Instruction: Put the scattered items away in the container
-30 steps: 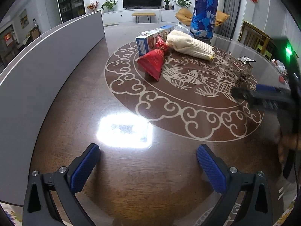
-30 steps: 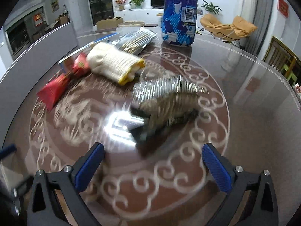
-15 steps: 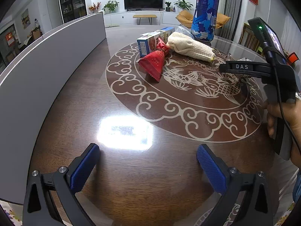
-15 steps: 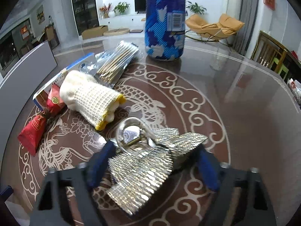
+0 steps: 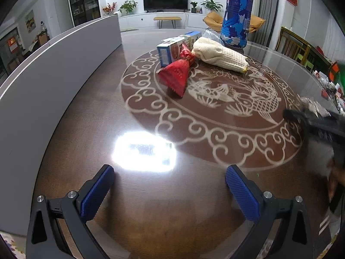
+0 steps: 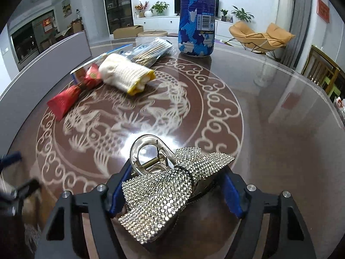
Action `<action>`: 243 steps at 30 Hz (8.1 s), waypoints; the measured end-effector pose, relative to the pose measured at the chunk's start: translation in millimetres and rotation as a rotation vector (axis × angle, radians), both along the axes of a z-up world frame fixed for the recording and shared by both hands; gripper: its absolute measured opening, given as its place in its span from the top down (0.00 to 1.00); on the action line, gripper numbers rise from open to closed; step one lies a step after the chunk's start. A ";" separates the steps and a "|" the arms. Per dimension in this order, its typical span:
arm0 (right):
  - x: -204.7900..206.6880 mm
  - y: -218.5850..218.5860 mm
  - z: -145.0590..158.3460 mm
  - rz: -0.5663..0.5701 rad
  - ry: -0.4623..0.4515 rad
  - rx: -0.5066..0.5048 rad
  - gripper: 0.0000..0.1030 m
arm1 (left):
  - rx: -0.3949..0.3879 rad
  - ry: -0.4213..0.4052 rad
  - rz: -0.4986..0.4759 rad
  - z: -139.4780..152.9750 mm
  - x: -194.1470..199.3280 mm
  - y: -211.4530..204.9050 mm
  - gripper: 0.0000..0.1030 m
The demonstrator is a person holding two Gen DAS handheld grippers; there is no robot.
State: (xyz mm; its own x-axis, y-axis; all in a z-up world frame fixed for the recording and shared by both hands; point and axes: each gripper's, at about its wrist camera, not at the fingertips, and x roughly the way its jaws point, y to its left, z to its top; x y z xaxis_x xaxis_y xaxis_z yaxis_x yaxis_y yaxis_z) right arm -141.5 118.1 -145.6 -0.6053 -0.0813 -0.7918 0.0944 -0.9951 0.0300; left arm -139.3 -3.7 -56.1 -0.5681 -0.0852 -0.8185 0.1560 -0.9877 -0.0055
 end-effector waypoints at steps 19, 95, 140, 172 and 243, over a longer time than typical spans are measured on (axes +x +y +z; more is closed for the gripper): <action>3.6 -1.1 -0.1 -0.027 0.000 0.005 0.27 | 0.002 -0.032 -0.167 1.1 -134.2 -13.1 0.00; 9.6 -35.0 -0.8 0.135 0.002 0.033 0.11 | -0.011 0.063 -0.055 10.4 -1.7 13.2 0.46; 4.0 -31.7 -3.1 0.027 -0.019 0.027 0.03 | -0.006 0.008 -0.058 3.6 -9.6 15.4 0.00; 4.4 -30.7 -3.3 -0.025 -0.021 0.018 0.03 | 0.001 0.005 -0.091 3.1 -3.0 10.9 0.00; -106.2 -9.8 39.1 0.068 -0.032 -0.078 0.02 | -0.016 0.018 0.000 2.8 -26.3 -26.1 0.05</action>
